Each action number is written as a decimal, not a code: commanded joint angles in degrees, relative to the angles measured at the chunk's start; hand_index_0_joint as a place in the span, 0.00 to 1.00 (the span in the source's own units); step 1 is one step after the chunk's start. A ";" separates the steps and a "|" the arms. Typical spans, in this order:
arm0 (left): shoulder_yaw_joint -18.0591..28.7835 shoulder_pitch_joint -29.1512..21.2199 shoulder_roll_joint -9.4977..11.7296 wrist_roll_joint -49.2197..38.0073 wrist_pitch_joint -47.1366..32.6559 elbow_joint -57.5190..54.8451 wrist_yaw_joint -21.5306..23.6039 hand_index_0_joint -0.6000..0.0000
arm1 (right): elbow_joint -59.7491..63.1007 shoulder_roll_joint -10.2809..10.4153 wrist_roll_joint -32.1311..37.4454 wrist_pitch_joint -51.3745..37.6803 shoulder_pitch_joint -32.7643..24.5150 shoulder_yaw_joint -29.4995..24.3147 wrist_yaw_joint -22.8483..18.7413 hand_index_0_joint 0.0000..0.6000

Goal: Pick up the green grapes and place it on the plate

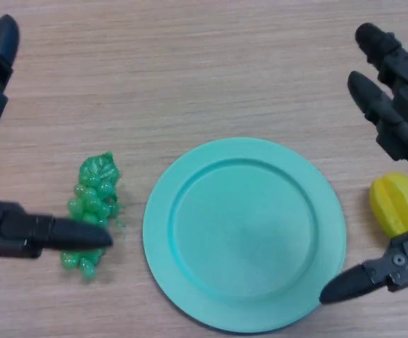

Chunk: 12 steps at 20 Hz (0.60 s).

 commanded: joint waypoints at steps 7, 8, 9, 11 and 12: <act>-6.00 2.89 10.24 -2.02 -8.63 -3.30 2.51 1.00 | -2.89 6.64 -5.63 -6.08 -3.79 -11.97 4.97 0.00; -4.30 2.17 10.19 -2.36 -6.20 -3.30 0.11 1.00 | -2.89 7.61 -6.84 -5.47 -4.40 -11.41 3.23 0.00; -3.44 1.87 9.85 -1.70 -5.60 -3.30 -1.59 1.00 | -2.89 7.83 -6.82 -5.16 -4.62 -11.04 2.41 0.00; -0.59 0.81 6.67 1.87 -4.55 -3.30 -7.26 1.00 | -2.89 7.31 -3.84 -4.52 -5.37 -9.63 -1.41 0.00; 1.15 -0.22 4.54 2.88 -3.59 -3.30 -9.17 1.00 | -2.89 5.65 -1.24 -5.23 -5.53 -8.36 -3.87 0.00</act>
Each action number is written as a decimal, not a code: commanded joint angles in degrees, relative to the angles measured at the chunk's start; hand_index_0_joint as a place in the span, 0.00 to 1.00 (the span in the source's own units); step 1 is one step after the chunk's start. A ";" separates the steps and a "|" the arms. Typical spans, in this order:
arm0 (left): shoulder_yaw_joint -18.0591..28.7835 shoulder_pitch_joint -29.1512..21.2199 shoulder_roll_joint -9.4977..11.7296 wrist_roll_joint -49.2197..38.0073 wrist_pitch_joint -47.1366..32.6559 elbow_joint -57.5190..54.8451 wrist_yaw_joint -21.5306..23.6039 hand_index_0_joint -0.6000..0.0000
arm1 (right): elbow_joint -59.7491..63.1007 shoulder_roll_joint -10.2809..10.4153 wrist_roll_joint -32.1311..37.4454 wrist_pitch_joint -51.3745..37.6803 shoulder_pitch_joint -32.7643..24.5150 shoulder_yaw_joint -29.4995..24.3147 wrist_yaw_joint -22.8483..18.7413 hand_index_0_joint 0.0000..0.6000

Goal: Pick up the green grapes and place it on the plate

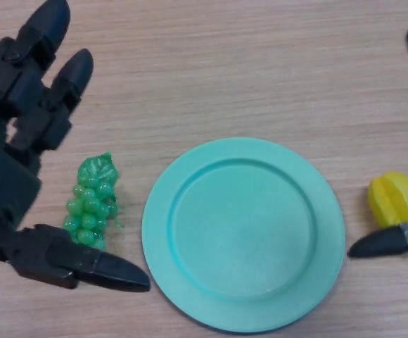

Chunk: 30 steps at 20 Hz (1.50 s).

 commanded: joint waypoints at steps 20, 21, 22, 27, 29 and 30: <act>7.72 -4.31 -1.54 4.37 -6.40 1.10 -4.03 1.00 | -2.90 -8.32 12.25 -9.38 -1.96 3.09 -7.09 0.00; 8.19 -4.49 -1.72 3.27 -6.63 1.41 -2.48 1.00 | -2.90 -9.23 11.52 -9.96 -1.41 3.62 -6.38 0.00; 8.90 -4.38 -1.84 0.52 -6.43 1.41 0.35 1.00 | -2.90 -10.00 9.34 -9.92 -0.68 4.04 -4.53 0.00; 3.19 -3.74 -2.86 -1.08 -6.04 -0.07 9.29 1.00 | -2.90 -8.12 5.17 -5.89 -0.69 -0.46 1.86 0.00; -0.60 -1.33 0.86 -2.56 -4.23 -1.85 7.67 1.00 | -2.90 -5.13 6.72 -4.53 -1.96 -4.25 0.96 0.00; -2.72 0.74 3.90 -1.03 -5.49 -2.30 2.90 1.00 | -2.90 -4.65 9.86 -3.56 -2.79 -5.54 -1.92 0.00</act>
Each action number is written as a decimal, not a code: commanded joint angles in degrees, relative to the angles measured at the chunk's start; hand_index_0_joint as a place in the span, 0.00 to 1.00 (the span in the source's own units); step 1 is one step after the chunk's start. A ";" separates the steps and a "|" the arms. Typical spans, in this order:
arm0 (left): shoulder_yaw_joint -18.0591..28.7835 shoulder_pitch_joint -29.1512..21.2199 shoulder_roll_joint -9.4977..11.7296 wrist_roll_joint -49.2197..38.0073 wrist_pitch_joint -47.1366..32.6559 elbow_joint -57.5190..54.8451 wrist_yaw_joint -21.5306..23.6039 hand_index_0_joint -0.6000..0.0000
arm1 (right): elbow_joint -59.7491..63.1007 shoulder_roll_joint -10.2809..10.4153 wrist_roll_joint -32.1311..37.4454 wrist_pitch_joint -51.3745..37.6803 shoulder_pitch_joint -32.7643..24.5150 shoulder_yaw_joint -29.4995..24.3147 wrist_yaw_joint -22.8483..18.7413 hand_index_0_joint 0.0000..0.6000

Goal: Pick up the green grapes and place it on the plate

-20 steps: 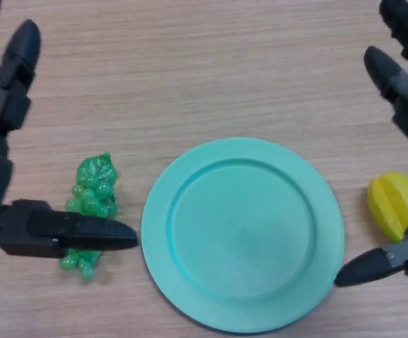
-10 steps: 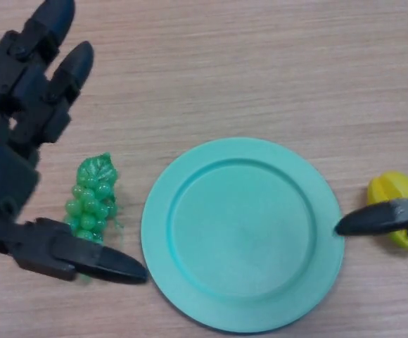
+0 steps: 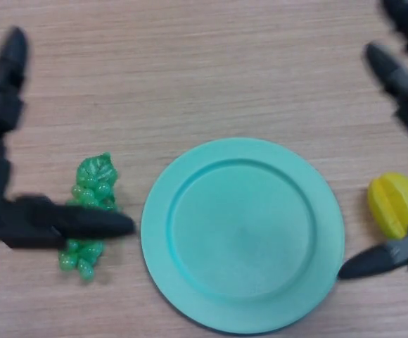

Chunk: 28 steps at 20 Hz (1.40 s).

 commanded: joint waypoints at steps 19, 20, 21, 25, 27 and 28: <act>-0.53 5.79 2.28 2.35 -12.19 -3.09 -3.20 1.00 | -2.88 -6.04 4.32 -16.43 -0.39 0.73 -9.45 0.00; 0.77 5.34 2.96 3.88 -10.37 -3.10 -6.13 1.00 | -2.88 -6.72 5.33 -18.38 -0.98 1.16 -11.99 0.00; 1.56 4.69 2.29 5.86 -9.59 -3.10 -8.07 1.00 | -2.88 -7.00 5.72 -18.78 -1.03 1.54 -12.91 0.00; 5.61 0.09 -3.69 20.21 -14.84 4.36 -14.93 1.00 | -2.88 -7.40 3.90 -17.40 -0.36 5.58 -12.53 0.00; 6.73 -2.68 -3.12 24.79 -18.58 11.90 -12.30 1.00 | -2.88 -7.09 2.32 -16.91 1.00 6.20 -10.76 0.00; 7.16 -4.33 -1.89 26.66 -20.34 16.57 -10.70 1.00 | -2.88 -6.34 1.26 -16.89 1.91 6.14 -9.55 0.00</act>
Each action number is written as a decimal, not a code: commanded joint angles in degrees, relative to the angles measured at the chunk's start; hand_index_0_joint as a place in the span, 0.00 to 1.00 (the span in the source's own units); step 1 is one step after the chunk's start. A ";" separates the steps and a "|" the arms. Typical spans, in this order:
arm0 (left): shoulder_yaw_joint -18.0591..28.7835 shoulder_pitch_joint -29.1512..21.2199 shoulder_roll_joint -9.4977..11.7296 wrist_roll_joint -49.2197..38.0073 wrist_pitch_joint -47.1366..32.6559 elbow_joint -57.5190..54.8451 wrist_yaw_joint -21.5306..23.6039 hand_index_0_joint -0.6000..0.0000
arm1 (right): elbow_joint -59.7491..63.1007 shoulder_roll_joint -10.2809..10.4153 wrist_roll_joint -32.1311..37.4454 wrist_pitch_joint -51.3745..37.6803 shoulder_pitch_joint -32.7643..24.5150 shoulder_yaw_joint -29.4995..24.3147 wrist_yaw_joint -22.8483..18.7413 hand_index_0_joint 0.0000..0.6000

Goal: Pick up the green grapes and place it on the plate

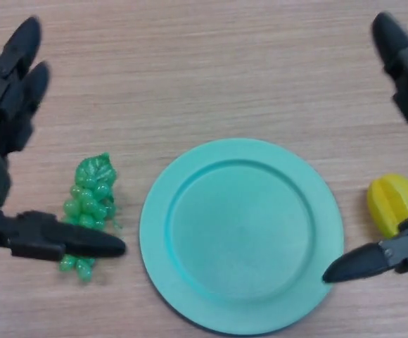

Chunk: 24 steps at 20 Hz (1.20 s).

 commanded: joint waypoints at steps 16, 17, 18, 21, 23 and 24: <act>1.05 -4.50 4.51 11.66 -19.27 23.41 11.56 1.00 | -2.85 4.93 -7.60 0.78 -0.78 -4.95 6.72 0.00; 0.49 -4.53 4.60 12.35 -19.03 24.37 11.55 1.00 | -2.85 5.33 -7.84 1.04 -0.84 -5.24 7.09 0.00; -0.67 -4.49 4.51 13.83 -19.11 25.83 11.65 1.00 | -2.85 6.16 -8.69 1.19 -0.76 -5.47 7.97 0.00; -1.93 -4.15 3.96 15.06 -18.98 26.00 11.32 1.00 | -2.85 7.11 -9.39 1.33 -0.70 -5.93 9.08 0.00; -1.38 -3.95 3.84 13.98 -18.88 23.44 10.59 1.00 | -2.85 7.15 -9.26 1.78 -1.14 -6.33 9.27 0.00; 0.61 -3.82 3.34 8.40 -19.80 18.77 10.19 1.00 | -2.85 7.19 -8.91 2.06 -1.48 -6.47 9.03 0.00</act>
